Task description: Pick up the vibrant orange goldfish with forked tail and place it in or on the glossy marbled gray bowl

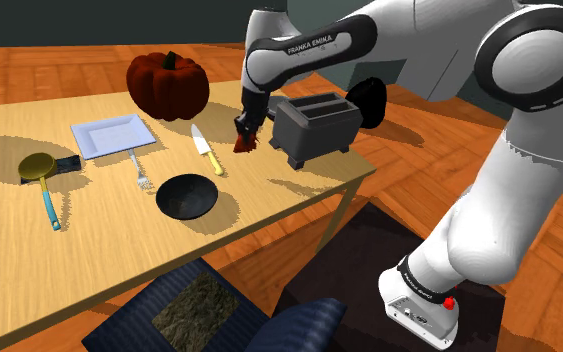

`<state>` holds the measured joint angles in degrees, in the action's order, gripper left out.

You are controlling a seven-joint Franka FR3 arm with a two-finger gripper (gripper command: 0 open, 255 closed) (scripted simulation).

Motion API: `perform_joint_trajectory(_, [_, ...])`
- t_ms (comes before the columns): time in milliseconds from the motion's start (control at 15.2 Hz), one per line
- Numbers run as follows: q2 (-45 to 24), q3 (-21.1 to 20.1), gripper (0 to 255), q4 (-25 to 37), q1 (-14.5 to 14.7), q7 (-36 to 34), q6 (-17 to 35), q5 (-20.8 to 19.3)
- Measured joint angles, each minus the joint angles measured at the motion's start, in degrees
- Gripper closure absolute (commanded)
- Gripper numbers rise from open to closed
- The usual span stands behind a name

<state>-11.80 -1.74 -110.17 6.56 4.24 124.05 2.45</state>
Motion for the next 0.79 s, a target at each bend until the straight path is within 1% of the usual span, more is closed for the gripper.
perform_joint_trajectory(198, [-0.9,-0.8,255,2.4,1.5,-2.5,-1.4,-0.4])
perform_joint_trajectory(594, [-5.4,-3.2,255,9.1,6.2,-10.2,-3.4,-1.8])
perform_joint_trajectory(792, [-9.4,-4.1,255,14.9,8.7,-13.8,-5.1,-2.7])
